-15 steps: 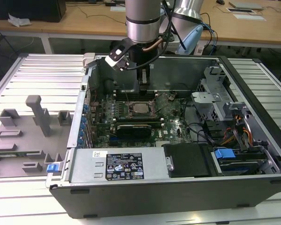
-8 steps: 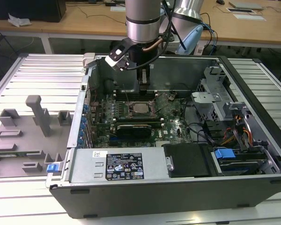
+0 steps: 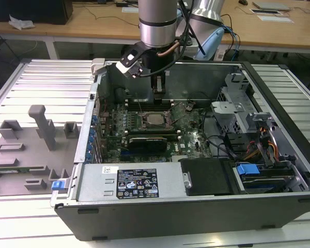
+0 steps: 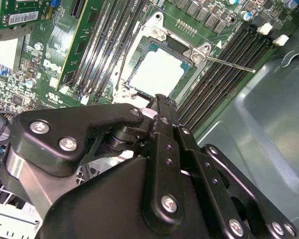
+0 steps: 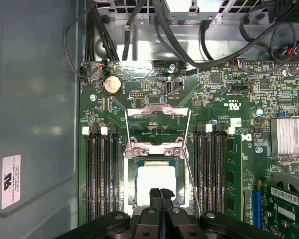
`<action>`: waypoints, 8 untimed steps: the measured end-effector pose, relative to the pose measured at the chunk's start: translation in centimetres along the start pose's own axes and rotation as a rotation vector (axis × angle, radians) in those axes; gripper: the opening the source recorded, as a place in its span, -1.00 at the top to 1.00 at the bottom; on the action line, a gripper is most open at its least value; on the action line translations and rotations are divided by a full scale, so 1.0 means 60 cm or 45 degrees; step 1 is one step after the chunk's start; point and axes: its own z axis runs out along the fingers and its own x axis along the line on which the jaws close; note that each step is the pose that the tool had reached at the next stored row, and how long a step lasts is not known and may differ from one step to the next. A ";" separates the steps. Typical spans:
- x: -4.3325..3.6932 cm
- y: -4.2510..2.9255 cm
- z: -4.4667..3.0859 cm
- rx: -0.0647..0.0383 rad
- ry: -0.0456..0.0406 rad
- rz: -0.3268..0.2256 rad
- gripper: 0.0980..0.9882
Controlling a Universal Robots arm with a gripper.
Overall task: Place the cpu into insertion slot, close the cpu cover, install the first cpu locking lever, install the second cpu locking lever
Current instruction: 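Close the cpu cover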
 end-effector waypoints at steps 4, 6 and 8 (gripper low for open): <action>-0.001 0.020 0.001 0.003 0.000 0.000 0.98; -0.002 0.043 0.003 0.010 0.000 0.000 0.98; -0.003 0.069 0.005 0.018 0.000 0.000 0.98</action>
